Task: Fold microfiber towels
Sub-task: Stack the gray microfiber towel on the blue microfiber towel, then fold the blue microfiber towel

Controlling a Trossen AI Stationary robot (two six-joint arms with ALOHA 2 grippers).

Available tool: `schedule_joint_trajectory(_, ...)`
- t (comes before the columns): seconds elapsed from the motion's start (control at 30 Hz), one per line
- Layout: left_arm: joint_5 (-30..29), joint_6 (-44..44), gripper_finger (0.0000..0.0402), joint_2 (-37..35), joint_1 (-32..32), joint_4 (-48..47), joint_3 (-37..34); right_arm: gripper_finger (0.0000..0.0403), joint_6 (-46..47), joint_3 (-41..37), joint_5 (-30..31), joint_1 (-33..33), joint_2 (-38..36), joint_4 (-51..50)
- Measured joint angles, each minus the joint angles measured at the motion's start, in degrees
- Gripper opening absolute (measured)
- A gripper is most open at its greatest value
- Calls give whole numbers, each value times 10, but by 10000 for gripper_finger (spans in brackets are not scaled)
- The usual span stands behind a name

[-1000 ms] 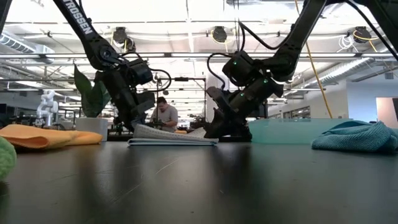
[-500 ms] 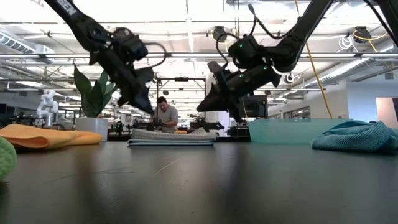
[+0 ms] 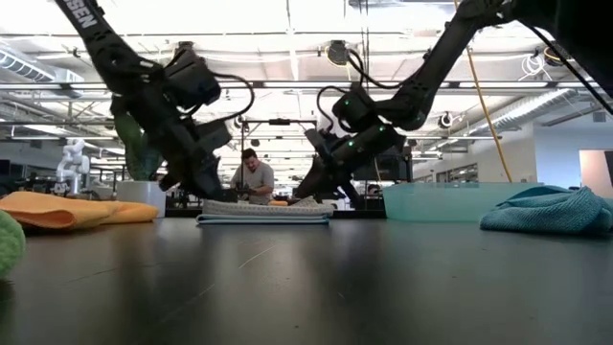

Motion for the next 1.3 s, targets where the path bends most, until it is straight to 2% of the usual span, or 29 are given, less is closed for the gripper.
schedule_joint_trajectory(0.5,-24,-12,0,14,3,-5,-12,0,-21,9,61,-20,35,19)
schedule_joint_trajectory(0.63,-25,-20,0,18,3,-3,-11,0,-15,9,58,-20,35,18)
schedule_joint_trajectory(0.73,-19,-20,0,-10,3,-11,-11,0,-12,8,30,-21,12,-1)
schedule_joint_trajectory(0.93,7,-4,20,-115,-1,-70,8,0,-55,5,0,-8,-105,-113)
schedule_joint_trajectory(1.03,24,-3,39,-171,-17,-88,22,0,-89,-15,-45,21,-194,-225)
schedule_joint_trajectory(1.1,29,-4,54,-194,-43,-82,29,0,-103,-42,-43,55,-265,-315)
schedule_joint_trajectory(1.2,27,-4,75,-198,-98,-34,34,0,-77,-103,30,120,-381,-426)
schedule_joint_trajectory(1.3,24,-6,89,-157,-152,57,35,0,18,-189,118,188,-500,-483)
